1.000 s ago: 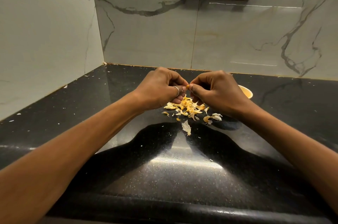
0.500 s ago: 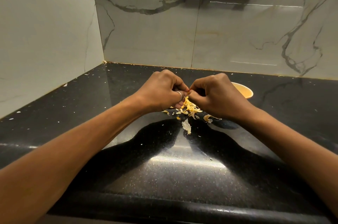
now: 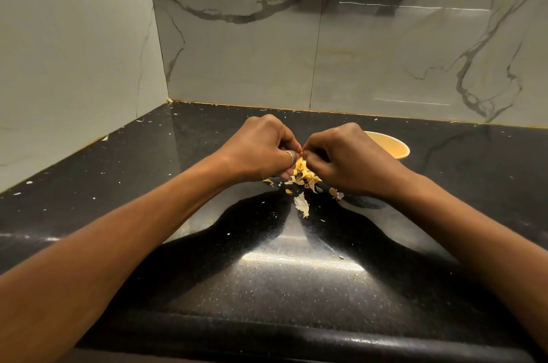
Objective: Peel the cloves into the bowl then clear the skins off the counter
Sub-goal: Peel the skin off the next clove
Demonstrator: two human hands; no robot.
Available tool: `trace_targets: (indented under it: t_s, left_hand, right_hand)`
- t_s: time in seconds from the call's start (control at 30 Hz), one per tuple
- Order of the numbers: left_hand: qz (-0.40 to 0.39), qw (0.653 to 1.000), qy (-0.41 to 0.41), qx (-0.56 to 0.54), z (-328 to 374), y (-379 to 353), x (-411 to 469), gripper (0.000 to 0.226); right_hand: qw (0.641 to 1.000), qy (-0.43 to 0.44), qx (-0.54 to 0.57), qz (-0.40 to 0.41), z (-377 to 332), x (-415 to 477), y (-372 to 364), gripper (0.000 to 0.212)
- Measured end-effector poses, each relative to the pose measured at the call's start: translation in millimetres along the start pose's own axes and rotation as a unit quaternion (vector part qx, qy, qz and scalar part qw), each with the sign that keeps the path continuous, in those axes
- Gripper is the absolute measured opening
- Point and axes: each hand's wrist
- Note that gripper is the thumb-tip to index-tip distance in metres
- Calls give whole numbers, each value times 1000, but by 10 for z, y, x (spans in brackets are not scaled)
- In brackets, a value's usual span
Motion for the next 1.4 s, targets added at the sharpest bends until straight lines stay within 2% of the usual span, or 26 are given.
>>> trace_targets:
  t_s: [0.13,0.23,0.3,0.5,0.6,0.73,0.9,1.03,1.23,1.4]
  left_hand:
    - [-14,1000,-4,7,-3,-11,-7,26]
    - [-27,999,14,-23,-7,4,5,20]
    - [-38,998,30,-45,-10,36,18,12]
    - [-72,992,58,-85,-6,103,32,15]
    - [-82,983,75,-146,1,120,28,18]
    - [-91,967,94,-220,22,144,42,27]
    - [-91,953,105,-270,63,185,50,27]
    - [-81,953,117,-267,48,190,58,24]
    - [-82,953,127,-262,6,171,67,23]
    - [-79,954,131,-257,15,157,60,23]
  right_hand:
    - [1000,9,-11,6,-10,-10,-25,24]
    - [1000,-1,2,4,-25,-8,5,21]
    - [999,-28,25,3,-19,-3,35,18]
    - [986,-123,109,-17,-19,-6,83,17]
    - [957,-204,204,-35,3,14,120,19]
    - [897,-286,333,-49,17,29,158,24]
    - [889,-301,341,-59,-17,23,145,23]
    - [896,-304,318,-58,-31,36,142,17]
    - [938,-250,238,-26,-40,25,136,11]
    - [957,-224,187,-8,-30,19,128,9]
Point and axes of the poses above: each hand's wrist, its own x-axis towards the middle knuckle, its own y-axis out of the back of the hand, z = x × y, and after that the axes turned 9 degrees about z, right-handed
